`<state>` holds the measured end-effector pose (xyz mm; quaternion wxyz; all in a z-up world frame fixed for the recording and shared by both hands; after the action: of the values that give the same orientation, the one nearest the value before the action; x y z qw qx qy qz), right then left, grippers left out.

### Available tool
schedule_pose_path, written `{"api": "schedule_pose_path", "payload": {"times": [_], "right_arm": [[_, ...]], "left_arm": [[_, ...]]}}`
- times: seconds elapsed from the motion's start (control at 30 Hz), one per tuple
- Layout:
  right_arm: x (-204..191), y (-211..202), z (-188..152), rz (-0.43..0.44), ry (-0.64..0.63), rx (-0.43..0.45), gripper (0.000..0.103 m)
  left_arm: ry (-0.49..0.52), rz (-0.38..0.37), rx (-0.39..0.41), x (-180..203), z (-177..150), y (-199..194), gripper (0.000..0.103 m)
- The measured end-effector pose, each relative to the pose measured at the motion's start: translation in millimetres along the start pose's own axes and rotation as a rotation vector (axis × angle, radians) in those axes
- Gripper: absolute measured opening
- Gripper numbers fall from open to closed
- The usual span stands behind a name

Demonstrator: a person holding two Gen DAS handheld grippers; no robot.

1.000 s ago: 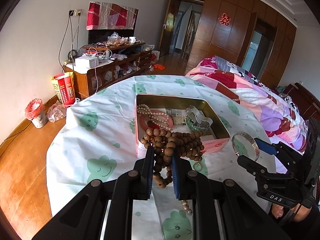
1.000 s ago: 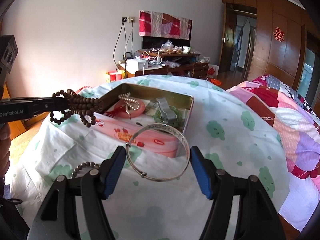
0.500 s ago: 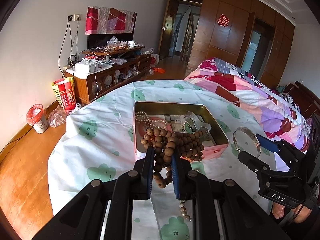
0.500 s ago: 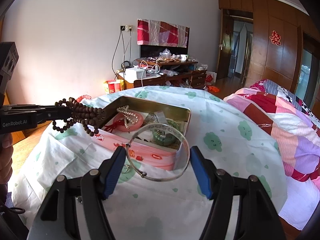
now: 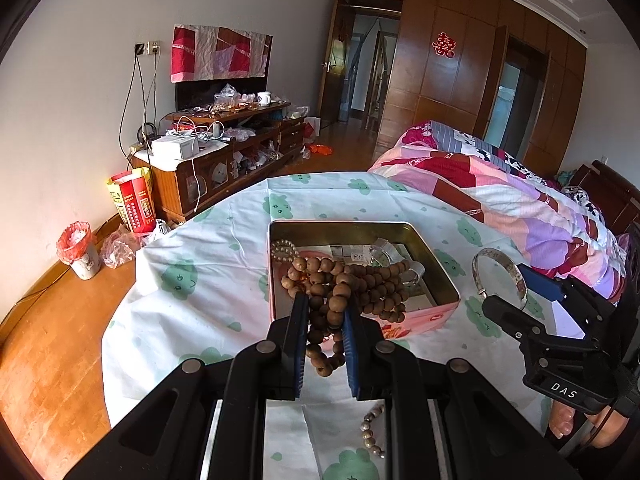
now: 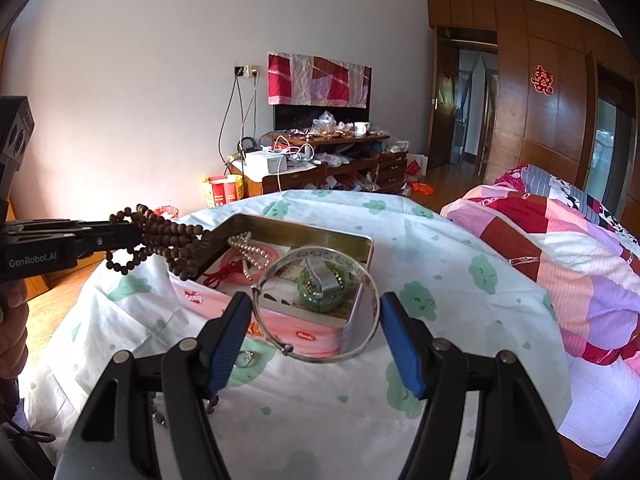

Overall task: Organize jewelry
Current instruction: 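Lower the brown beads and silver bangle into the tin with both tools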

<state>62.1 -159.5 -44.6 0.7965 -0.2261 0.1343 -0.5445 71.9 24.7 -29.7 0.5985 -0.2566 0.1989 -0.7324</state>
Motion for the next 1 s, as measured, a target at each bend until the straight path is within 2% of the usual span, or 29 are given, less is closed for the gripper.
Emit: {"api": "schedule_pose_path", "payload": {"times": [0.53, 1.0], "right_arm": [[4.0, 20.7, 20.2, -0.006, -0.009, 0.006, 0.069], [9.8, 51.2, 31.7, -0.021, -0.019, -0.023, 0.069]], "left_arm": [[0.035, 0.038, 0.012, -1.9, 23.9, 17.9, 0.016], [0.044, 0.062, -0.020, -7.7, 35.9, 46.3, 0.016]]}}
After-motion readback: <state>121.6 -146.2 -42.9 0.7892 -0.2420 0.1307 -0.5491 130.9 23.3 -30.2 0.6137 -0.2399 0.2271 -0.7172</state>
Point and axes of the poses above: each gripper's, at about its wrist camera, not at the fingertips, and y roughly the way its jaws point, x to its right, z to its top, the point moved 4 cm from there along y, roughly the way its jaws point
